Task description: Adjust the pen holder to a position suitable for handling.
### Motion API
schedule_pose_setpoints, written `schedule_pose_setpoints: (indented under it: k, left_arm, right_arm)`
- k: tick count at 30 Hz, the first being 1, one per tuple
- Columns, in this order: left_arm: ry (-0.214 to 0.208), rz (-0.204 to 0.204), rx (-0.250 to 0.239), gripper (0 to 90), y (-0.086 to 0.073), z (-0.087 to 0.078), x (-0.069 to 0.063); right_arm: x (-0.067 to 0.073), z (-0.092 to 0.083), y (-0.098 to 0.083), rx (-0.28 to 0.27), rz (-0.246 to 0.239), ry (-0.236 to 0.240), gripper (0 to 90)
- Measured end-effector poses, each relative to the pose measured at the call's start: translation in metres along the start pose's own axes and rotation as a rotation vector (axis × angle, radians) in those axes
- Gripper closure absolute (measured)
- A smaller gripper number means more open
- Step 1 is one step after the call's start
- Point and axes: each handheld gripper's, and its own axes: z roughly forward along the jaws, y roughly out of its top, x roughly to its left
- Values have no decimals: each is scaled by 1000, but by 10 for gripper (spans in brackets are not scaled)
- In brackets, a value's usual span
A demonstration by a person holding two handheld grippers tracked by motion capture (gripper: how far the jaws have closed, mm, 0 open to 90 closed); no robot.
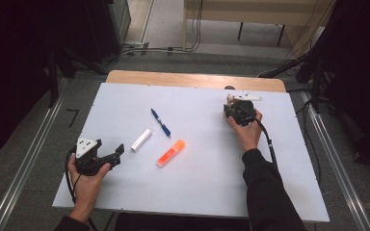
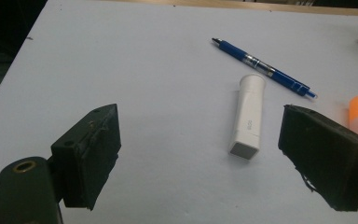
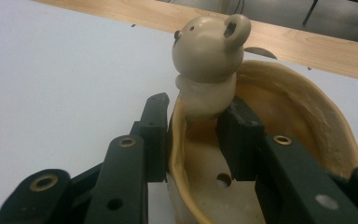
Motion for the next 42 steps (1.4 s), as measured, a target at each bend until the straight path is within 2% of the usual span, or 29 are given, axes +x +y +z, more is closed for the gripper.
schedule_pose_setpoints:
  k: [11,30,35,42]
  left_arm:
    - [-3,1,1,137,0,0,0]
    - [-7,-3,1,137,-1,1,-1]
    - [-8,-3,2,137,0,1,-1]
    - [-8,-3,3,137,-1,0,-1]
  right_arm:
    - [0,-2,0,3,-29,31,652]
    - [5,-7,-3,8,-41,84,676]
    - [14,-8,-3,10,-53,113,677]
    - [34,-12,-4,13,-72,159,678]
